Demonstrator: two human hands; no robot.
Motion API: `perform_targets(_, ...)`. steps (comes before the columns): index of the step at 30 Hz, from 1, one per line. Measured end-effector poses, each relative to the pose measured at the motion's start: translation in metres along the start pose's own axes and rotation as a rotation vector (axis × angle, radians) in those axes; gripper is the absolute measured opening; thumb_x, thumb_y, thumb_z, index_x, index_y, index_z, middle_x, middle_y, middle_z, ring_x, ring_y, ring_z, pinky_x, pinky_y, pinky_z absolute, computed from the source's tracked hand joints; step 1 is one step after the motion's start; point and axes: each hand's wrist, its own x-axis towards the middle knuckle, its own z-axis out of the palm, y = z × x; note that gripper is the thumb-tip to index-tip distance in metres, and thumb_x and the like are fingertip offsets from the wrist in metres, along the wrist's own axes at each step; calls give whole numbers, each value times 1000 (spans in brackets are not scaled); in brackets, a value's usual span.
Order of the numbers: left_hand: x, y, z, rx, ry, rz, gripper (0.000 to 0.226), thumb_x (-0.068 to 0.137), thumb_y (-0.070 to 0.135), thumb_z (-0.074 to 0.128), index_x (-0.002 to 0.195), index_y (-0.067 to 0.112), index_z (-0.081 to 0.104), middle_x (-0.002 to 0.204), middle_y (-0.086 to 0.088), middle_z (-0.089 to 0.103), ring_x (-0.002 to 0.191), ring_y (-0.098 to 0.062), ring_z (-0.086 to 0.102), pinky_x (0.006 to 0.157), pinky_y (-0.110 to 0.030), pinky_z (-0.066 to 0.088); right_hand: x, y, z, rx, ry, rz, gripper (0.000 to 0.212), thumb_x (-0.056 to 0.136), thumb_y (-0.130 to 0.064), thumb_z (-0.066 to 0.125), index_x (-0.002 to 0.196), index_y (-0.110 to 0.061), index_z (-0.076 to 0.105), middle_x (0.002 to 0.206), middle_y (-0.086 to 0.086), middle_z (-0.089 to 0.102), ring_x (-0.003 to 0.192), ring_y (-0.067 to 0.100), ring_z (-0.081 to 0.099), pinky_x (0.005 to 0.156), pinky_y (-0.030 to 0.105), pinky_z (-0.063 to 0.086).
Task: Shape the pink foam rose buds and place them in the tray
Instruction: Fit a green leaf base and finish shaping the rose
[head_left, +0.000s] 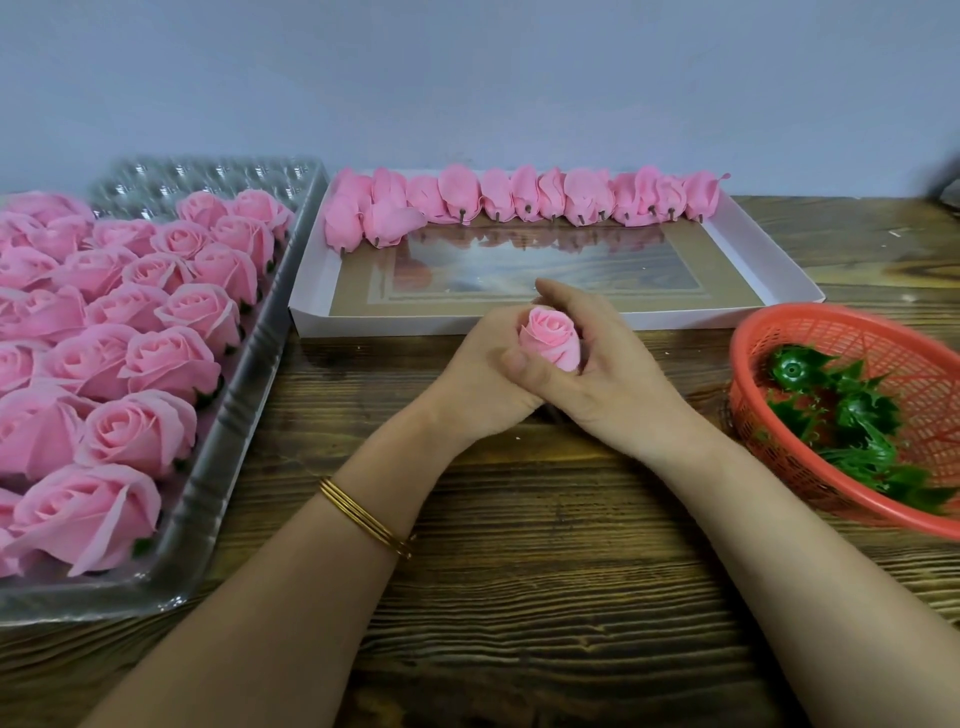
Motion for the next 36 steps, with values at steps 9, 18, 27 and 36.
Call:
perform_targets(9,-3,-1,-1,-250,-238,-146,27,79,-1,74,69,15,55,54,9,49,49,-7,46,48,-17,39,0,-12,-27,878,-111,56,27,59,-30,75,81,-14,78,107,2,73,106,12,66,83,27,55)
perform_targets(18,-5,4,0,-318,-400,-227,45,79,-5,69,114,-18,43,70,-13,35,53,-15,34,46,-23,28,-4,-15,-22,822,-303,18,7,61,-17,73,64,-11,76,110,10,71,114,17,63,88,28,53)
perform_targets(27,-6,4,-1,-326,-410,-239,14,83,-10,65,90,-1,57,65,-7,37,55,-16,34,47,-21,28,-2,-12,-18,794,-333,14,19,56,-13,81,74,-16,79,108,3,73,113,14,63,89,26,52)
perform_targets(36,-5,2,-2,-404,-421,-240,28,82,-11,63,71,10,49,59,-2,37,50,-10,35,47,-21,25,-1,-6,-14,783,-357,28,20,72,0,72,84,-15,79,115,7,70,114,18,63,95,32,51)
